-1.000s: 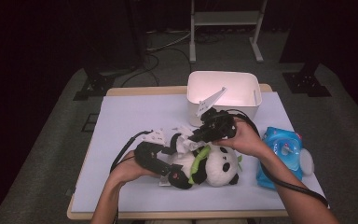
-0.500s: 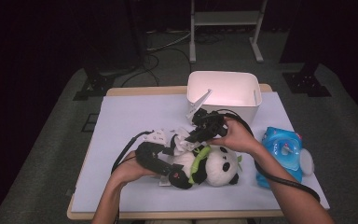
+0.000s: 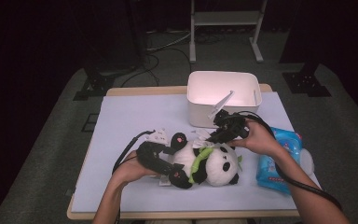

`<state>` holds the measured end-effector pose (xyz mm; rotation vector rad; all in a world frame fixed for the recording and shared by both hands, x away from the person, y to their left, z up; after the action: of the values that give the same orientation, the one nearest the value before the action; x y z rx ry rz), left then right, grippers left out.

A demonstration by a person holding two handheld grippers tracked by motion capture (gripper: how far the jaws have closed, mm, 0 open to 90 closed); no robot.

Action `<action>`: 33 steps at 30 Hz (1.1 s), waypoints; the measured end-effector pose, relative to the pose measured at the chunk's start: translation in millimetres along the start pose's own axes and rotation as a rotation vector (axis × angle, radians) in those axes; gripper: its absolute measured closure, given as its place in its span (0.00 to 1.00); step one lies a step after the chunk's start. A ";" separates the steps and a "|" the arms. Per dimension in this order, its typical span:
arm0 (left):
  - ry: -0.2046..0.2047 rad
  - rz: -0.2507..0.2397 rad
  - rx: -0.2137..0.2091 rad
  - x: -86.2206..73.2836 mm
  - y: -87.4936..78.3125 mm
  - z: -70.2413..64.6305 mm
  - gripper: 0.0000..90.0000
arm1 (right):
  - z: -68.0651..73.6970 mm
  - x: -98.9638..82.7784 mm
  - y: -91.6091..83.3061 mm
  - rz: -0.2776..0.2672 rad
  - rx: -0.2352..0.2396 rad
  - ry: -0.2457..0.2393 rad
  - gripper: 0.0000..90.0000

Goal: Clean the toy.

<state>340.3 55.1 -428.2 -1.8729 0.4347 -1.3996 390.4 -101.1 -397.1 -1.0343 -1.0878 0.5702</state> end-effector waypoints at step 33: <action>-0.004 0.122 0.095 19.0 7.2 13.7 0.26 | 9.8 -96.8 -6.3 -0.096 0.038 0.091 0.89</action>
<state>360.7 42.8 -422.4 -1.7429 0.4646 -1.3128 342.7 -178.1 -433.1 -0.9607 -1.0371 0.4606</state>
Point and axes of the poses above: each handheld gripper's, and its own axes: y roughly forward along the jaws, x roughly out of its top, z roughly to its left, the point moved 9 cm from there along y, roughly forward along the jaws, and after that the axes turned 5 degrees about z, right-handed, at the moved point
